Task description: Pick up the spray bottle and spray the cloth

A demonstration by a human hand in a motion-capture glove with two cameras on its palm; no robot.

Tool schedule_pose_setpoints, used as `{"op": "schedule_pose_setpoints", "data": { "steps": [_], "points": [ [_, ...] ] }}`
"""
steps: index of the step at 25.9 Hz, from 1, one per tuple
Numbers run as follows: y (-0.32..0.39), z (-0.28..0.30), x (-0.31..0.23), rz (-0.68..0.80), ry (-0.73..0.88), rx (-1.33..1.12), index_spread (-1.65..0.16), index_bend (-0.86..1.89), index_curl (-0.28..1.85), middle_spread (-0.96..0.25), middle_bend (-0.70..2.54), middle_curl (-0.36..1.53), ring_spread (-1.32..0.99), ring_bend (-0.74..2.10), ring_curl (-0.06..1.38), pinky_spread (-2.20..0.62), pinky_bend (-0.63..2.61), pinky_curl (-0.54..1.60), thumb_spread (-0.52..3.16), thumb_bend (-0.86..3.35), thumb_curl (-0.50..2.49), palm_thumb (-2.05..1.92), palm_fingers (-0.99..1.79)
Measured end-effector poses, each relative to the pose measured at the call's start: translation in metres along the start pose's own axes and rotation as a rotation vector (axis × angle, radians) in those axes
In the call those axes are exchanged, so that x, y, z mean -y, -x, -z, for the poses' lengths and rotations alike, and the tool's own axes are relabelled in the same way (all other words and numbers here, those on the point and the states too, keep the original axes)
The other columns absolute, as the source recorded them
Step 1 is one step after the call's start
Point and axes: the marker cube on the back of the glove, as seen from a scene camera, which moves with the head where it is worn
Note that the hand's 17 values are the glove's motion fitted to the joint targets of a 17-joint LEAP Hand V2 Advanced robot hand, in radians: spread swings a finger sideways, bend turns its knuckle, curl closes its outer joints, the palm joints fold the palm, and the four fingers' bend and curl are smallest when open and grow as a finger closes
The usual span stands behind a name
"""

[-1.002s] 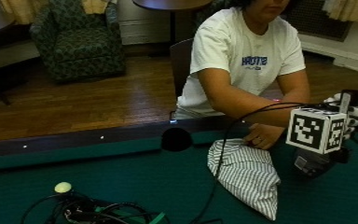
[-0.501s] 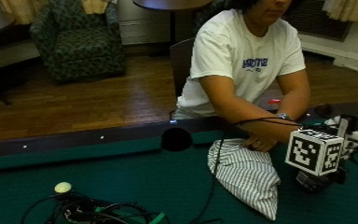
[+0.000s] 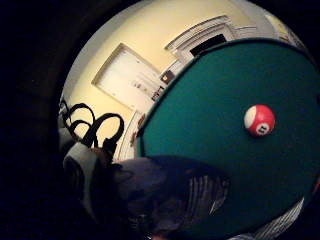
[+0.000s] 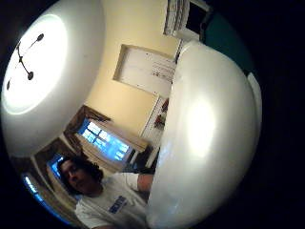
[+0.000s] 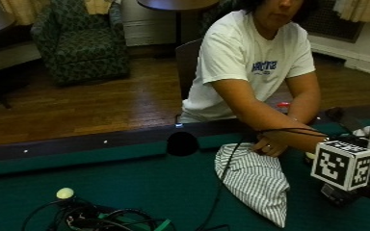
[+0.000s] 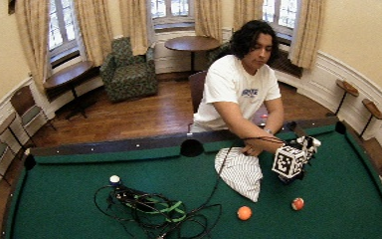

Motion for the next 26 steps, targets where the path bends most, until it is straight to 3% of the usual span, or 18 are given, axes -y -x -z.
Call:
{"op": "schedule_pose_setpoints", "data": {
  "steps": [15,22,26],
  "points": [
    [-0.007,-0.012,0.009,-0.030,0.002,0.042,-0.29,0.36,0.64,-0.20,0.67,0.53,-0.20,0.69,0.46,-0.31,0.40,0.40,0.40,-0.03,0.88,0.90,1.40],
    [-0.017,-0.012,0.001,-0.052,0.089,0.044,-0.28,0.26,0.62,-0.19,0.67,0.53,-0.20,0.71,0.46,-0.32,0.45,0.40,0.50,-0.05,0.85,0.85,1.37],
    [-0.027,-0.010,-0.008,-0.090,0.146,0.006,-0.29,0.20,0.58,-0.18,0.70,0.53,-0.19,0.67,0.45,-0.21,0.33,0.38,0.66,-0.07,0.78,0.76,1.21]
  ]
}}
